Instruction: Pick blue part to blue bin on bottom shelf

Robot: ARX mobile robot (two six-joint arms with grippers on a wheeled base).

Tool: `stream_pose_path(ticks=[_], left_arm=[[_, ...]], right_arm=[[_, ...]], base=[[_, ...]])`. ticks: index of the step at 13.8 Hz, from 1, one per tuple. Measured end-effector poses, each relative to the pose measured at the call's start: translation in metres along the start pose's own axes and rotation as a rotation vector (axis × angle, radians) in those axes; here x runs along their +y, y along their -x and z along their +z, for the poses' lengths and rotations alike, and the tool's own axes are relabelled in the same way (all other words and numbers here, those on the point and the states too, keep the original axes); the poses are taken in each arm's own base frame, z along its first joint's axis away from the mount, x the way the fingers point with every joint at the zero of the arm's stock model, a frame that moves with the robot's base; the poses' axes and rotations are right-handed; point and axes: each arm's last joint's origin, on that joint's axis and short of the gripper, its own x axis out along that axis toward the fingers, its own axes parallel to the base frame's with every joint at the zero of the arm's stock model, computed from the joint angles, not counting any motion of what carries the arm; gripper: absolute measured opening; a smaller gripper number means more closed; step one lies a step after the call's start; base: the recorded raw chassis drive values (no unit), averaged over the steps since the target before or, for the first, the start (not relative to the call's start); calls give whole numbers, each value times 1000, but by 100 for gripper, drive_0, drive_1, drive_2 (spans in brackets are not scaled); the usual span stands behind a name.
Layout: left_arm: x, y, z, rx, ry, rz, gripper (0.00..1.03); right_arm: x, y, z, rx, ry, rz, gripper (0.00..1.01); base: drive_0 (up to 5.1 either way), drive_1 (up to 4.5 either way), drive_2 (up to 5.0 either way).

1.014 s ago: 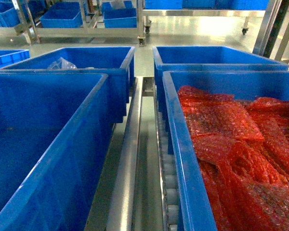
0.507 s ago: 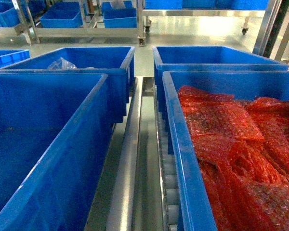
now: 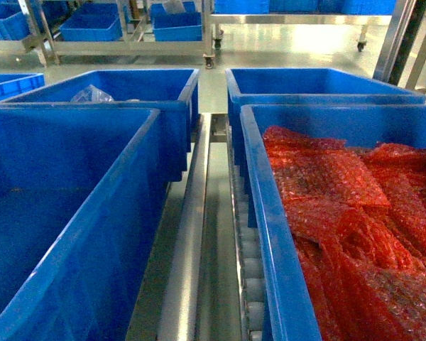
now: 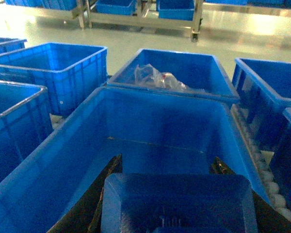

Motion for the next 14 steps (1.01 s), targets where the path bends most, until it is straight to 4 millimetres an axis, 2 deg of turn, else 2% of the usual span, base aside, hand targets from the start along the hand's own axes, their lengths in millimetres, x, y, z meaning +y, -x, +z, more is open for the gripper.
stream_pose_path(ticks=[2, 3, 4, 6, 7, 8, 10, 12, 13, 14], left_arm=[[-5, -50, -15, 127, -6, -26, 43], [-5, -64, -25, 189, -7, 0, 43], [-3, -65, -27, 208, -11, 26, 57], [-3, -62, -14, 153, 16, 23, 86], [-3, -62, -14, 153, 19, 22, 98], [1, -63, -17, -4, 42, -81, 89], [11, -50, -37, -143, 4, -166, 64], [22, -38, -54, -157, -16, -170, 24], [34, -34, -61, -151, -17, -170, 4], [36, -29, -65, -162, -15, -166, 2]], right_arm=[[0, 0, 0, 0, 0, 0, 98], [0, 0, 0, 0, 0, 0, 98], [0, 0, 0, 0, 0, 0, 98], [0, 0, 0, 0, 0, 0, 98], [0, 0, 0, 0, 0, 0, 98], [0, 0, 0, 0, 0, 0, 98], [0, 0, 0, 0, 0, 0, 98], [0, 0, 0, 0, 0, 0, 98], [0, 0, 0, 0, 0, 0, 98], [0, 0, 0, -1, 0, 0, 98]], base=[[0, 0, 0], [0, 0, 0], [0, 0, 0], [0, 0, 0], [0, 0, 0], [0, 0, 0], [0, 0, 0], [0, 0, 0], [0, 0, 0], [0, 0, 0]])
